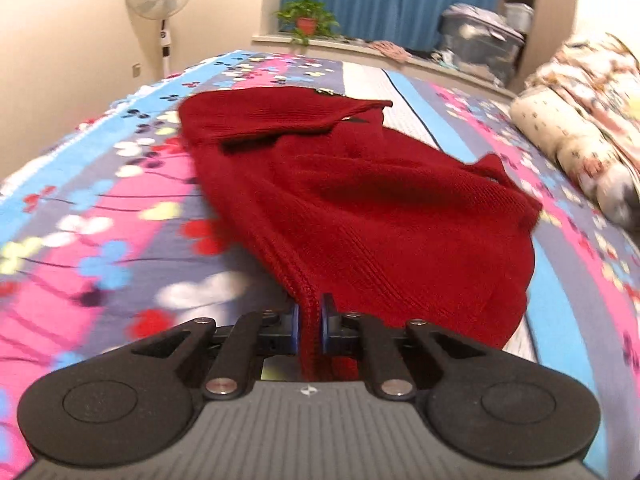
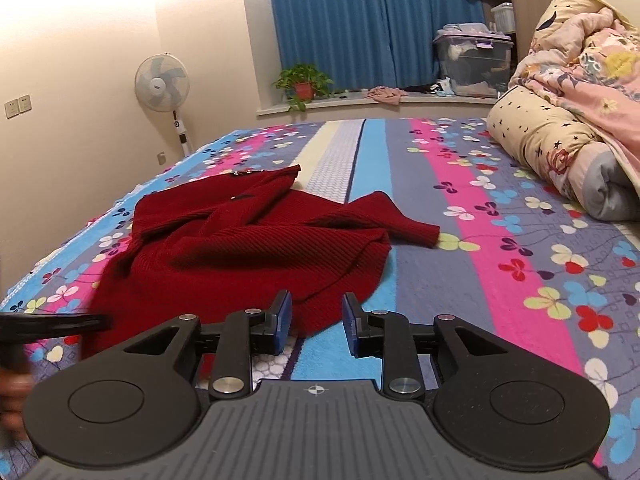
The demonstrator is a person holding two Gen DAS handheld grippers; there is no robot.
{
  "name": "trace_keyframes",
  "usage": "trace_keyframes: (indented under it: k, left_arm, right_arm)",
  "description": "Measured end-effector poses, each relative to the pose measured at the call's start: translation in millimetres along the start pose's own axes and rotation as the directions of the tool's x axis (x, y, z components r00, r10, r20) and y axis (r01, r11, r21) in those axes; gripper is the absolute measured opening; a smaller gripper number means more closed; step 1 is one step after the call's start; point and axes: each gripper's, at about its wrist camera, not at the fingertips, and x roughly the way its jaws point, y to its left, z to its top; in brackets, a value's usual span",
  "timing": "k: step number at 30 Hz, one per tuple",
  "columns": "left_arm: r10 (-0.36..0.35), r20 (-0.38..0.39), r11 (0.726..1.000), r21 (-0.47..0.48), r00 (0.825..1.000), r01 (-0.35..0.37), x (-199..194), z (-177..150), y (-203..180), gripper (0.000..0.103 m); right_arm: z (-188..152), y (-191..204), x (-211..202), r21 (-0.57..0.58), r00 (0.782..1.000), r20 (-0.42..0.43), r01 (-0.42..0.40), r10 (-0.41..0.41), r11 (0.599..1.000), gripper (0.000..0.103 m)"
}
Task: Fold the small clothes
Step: 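Grasp the sweater hem with the left gripper while the right gripper grasps the hem beside it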
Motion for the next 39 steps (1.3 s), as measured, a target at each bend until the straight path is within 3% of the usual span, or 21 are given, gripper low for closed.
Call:
trace_keyframes:
  k: [4, 10, 11, 12, 15, 18, 23, 30, 33, 34, 35, 37, 38, 39]
  left_arm:
    - [-0.055, -0.002, 0.997, 0.050, 0.998, 0.055, -63, -13, 61, 0.009]
    - [-0.060, -0.006, 0.998, -0.008, 0.998, 0.060, -118, -43, 125, 0.009]
    - [-0.036, -0.023, 0.999, -0.012, 0.999, 0.036, -115, -53, 133, 0.009]
    - [-0.023, -0.090, 0.999, -0.035, 0.996, 0.020, -108, -59, 141, 0.010]
    - [-0.081, -0.146, 0.992, -0.109, 0.986, 0.066, -97, -60, 160, 0.012]
    - [-0.090, -0.186, 0.993, -0.087, 0.978, 0.075, -86, -61, 158, 0.015]
    - [-0.115, -0.207, 0.989, -0.113, 0.972, 0.093, -73, -61, 156, 0.028]
    - [-0.094, -0.251, 0.988, -0.140, 0.963, 0.060, -52, -59, 155, 0.030]
    - [-0.087, -0.255, 0.989, -0.141, 0.963, 0.052, -47, -57, 152, 0.030]
    - [-0.079, -0.257, 0.989, -0.138, 0.963, 0.045, -46, -57, 151, 0.030]
    - [-0.066, -0.260, 0.991, -0.130, 0.963, 0.033, -45, -56, 149, 0.030]
    - [-0.047, -0.263, 0.992, -0.126, 0.964, 0.014, -43, -56, 149, 0.025]
    - [-0.042, -0.262, 0.992, -0.127, 0.964, 0.009, -43, -55, 149, 0.016]
    - [-0.039, -0.260, 0.992, -0.127, 0.965, 0.006, -44, -55, 148, 0.013]
  right_arm:
    - [-3, 3, -2, -0.012, 1.000, -0.004, -0.003, 0.003, 1.000, 0.029]
    - [-7, -6, 0, 0.018, 0.999, -0.031, -0.011, 0.011, 1.000, 0.029]
    - [-8, -8, 1, 0.026, 0.999, -0.038, -0.006, 0.007, 1.000, 0.029]
    - [-10, -10, 4, 0.032, 0.999, -0.045, 0.000, 0.001, 0.999, 0.029]
    - [-15, -14, 17, 0.061, 0.997, -0.082, 0.010, -0.005, 0.998, 0.029]
    - [-10, -17, 47, 0.098, 0.992, -0.127, -0.010, 0.022, 0.995, 0.029]
    - [-1, -18, 116, 0.101, 0.991, -0.132, 0.000, 0.014, 0.995, 0.058]
    - [-11, -11, 210, 0.064, 0.966, -0.256, -0.004, 0.020, 0.998, 0.062]
    - [-16, -3, 216, 0.017, 0.975, -0.221, 0.011, -0.007, 1.000, 0.052]
    - [-15, -2, 215, 0.016, 0.977, -0.215, 0.007, -0.003, 1.000, 0.033]
    - [-14, -2, 214, 0.022, 0.976, -0.216, -0.022, 0.026, 1.000, 0.026]
    - [-6, -7, 205, 0.042, 0.976, -0.210, -0.046, 0.054, 0.998, 0.023]
    - [1, -9, 194, 0.053, 0.978, -0.197, -0.058, 0.068, 0.997, 0.023]
    - [7, -11, 182, 0.071, 0.979, -0.183, -0.072, 0.084, 0.995, 0.022]
